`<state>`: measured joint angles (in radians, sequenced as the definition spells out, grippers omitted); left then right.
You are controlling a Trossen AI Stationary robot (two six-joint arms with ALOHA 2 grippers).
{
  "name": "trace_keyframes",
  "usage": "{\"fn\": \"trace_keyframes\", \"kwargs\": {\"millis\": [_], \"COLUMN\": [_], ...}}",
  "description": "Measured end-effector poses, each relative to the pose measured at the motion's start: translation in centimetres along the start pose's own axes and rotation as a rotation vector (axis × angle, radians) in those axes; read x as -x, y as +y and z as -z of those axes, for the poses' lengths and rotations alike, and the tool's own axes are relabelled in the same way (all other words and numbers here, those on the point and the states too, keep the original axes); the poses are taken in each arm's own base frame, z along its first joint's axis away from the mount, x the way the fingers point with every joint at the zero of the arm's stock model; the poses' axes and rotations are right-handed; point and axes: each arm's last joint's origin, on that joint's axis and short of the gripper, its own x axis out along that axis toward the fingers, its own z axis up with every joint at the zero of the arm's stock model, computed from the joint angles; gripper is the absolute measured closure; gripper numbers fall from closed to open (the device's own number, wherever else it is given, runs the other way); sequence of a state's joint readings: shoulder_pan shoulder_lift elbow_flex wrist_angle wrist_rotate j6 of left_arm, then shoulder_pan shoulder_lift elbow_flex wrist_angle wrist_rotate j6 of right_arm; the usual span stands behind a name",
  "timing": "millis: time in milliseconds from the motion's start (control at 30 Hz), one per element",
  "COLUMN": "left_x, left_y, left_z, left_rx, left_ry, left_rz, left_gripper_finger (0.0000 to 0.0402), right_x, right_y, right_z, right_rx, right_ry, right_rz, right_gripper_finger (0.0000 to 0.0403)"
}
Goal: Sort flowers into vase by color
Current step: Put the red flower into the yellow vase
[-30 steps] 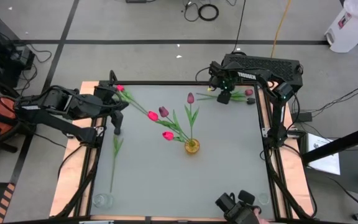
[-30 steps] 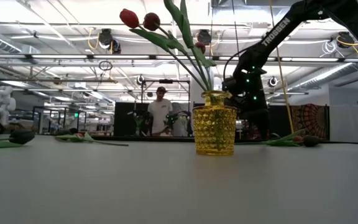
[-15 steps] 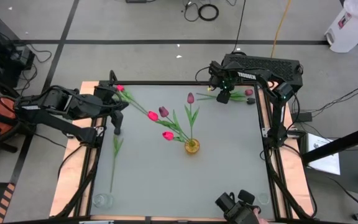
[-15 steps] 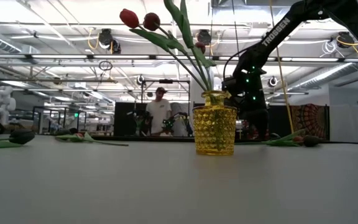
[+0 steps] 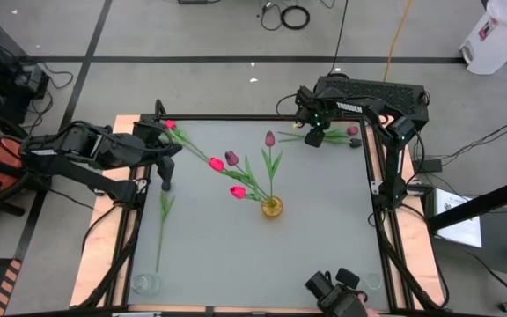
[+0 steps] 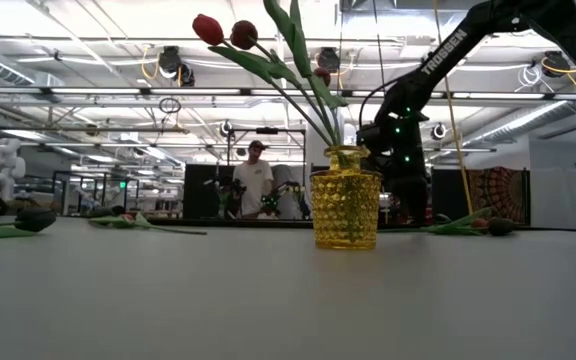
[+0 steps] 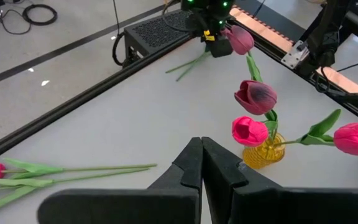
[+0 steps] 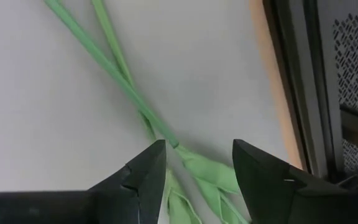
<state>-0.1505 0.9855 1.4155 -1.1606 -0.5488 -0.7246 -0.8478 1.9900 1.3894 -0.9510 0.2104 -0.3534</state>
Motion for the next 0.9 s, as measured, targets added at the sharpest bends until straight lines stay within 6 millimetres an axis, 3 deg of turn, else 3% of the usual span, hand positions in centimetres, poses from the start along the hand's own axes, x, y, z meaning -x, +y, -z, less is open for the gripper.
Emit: {"fn": "trace_keyframes", "kwargs": {"millis": [333,667,900], "left_x": [0.0,0.0,0.0], "left_y": [0.0,0.0,0.0], "left_z": [0.0,0.0,0.0], "left_rx": [0.001,0.0,0.001], "left_ry": [0.0,0.0,0.0], "left_rz": [0.0,0.001,0.0], "left_gripper_finger": [0.0392,0.0392,0.0392], "right_x": [-1.9,-1.9,-2.0], "right_y": [0.8,0.6,0.6], "right_z": [1.6,1.3,1.2], "right_rx": [-0.01,0.004,0.02], "right_ry": [0.074,0.058,0.057], "right_rz": [-0.006,0.014,0.02], "right_gripper_finger": [0.0225,0.0227,0.028]}}
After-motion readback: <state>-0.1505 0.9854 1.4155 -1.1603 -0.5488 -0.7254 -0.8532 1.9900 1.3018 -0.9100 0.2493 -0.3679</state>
